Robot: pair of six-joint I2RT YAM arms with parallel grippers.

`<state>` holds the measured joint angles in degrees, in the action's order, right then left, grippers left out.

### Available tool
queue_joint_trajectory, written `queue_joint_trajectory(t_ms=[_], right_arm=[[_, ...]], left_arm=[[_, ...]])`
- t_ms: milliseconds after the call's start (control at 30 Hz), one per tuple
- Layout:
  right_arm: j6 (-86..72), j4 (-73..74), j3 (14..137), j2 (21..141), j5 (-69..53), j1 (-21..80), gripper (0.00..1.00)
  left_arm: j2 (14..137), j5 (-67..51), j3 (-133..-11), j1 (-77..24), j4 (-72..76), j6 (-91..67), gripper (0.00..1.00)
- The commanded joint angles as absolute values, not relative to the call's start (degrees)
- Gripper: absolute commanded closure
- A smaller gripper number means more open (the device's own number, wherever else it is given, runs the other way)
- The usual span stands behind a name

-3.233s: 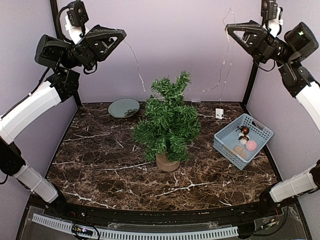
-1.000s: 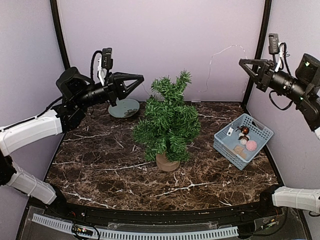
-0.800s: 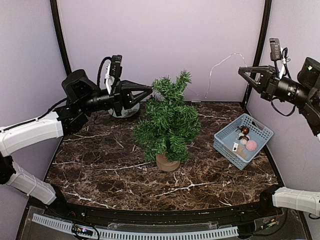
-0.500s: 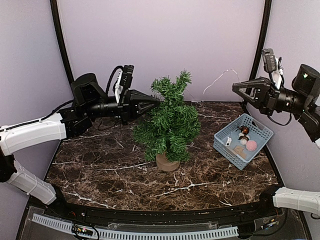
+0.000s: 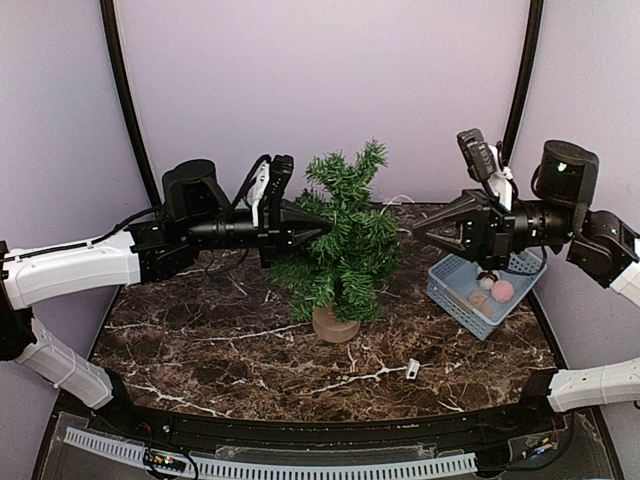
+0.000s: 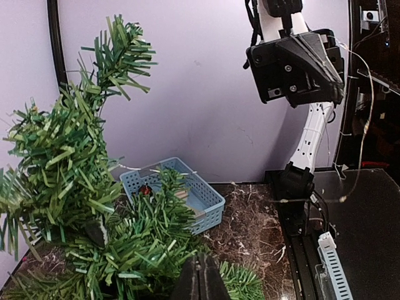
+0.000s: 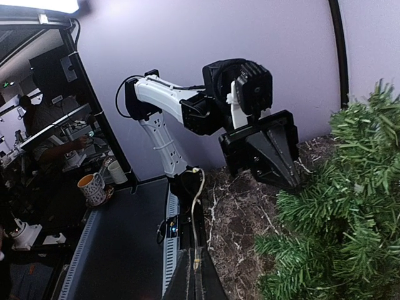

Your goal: Decorate the small christmas tree

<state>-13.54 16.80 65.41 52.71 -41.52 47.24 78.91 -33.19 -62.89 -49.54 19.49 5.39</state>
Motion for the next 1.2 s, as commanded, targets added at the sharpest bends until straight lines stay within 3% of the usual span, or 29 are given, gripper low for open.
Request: queue_joint_trajectory(t_ms=[0, 200, 800, 1167], right_arm=[[-11.1, 16.9, 68.07, 55.29, -35.16, 54.24, 1.0], [-6.74, 20.03, 76.28, 60.42, -29.33, 62.66, 1.0], [0.99, 23.92, 91.72, 65.01, -23.41, 63.01, 1.0], [2.88, 25.79, 98.04, 69.74, -26.63, 63.01, 1.0]], left_arm=[[76.59, -30.61, -60.94, -49.73, 18.3, 7.08, 1.0], [75.94, -28.91, -60.58, -49.7, 17.76, 7.95, 1.0], [74.38, -25.49, -58.31, -49.71, 18.1, 8.93, 1.0], [74.45, -25.34, -58.29, -49.72, 17.93, 9.38, 1.0]])
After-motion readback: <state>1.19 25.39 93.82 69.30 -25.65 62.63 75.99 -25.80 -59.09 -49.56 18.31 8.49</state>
